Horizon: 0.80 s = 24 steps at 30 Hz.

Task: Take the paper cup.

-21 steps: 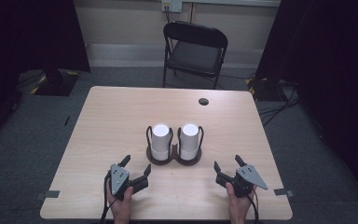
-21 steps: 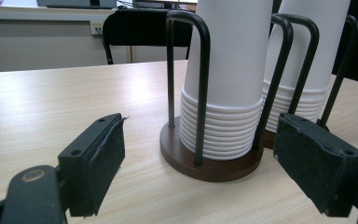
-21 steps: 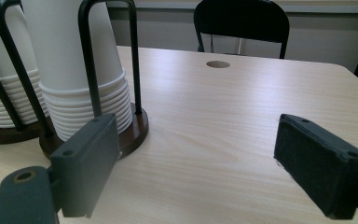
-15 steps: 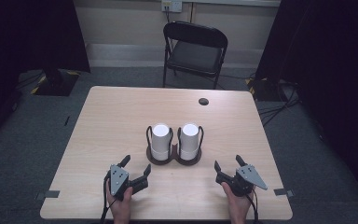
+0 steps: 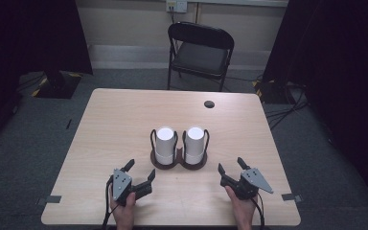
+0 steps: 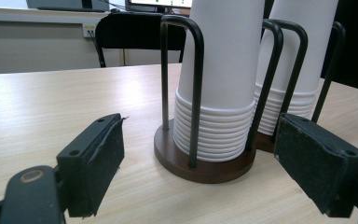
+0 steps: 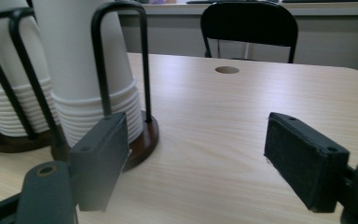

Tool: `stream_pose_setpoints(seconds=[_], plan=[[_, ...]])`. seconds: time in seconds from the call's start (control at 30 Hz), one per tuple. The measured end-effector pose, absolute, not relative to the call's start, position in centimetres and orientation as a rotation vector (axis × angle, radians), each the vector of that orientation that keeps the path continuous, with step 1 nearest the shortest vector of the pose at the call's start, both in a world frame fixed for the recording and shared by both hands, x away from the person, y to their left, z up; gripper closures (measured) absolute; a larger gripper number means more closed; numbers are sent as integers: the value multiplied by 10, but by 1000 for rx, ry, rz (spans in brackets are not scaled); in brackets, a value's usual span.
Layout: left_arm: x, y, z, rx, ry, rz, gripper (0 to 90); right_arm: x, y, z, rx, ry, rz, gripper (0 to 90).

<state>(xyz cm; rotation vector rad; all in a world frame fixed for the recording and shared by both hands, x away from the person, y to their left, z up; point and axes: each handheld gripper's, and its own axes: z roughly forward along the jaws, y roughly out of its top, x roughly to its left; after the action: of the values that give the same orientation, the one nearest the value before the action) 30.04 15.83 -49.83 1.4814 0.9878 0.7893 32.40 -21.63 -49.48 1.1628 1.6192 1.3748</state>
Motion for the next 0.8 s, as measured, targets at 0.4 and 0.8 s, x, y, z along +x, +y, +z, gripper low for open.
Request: stream_pose_setpoints(seconds=[0.4, 0.8], plan=[[300, 159, -498, 1469, 996, 795, 158, 332, -188, -473, 1037, 1671, 1476, 310], [299, 157, -498, 1486, 979, 808, 158, 343, -174, -440, 914, 1684, 1601, 333]])
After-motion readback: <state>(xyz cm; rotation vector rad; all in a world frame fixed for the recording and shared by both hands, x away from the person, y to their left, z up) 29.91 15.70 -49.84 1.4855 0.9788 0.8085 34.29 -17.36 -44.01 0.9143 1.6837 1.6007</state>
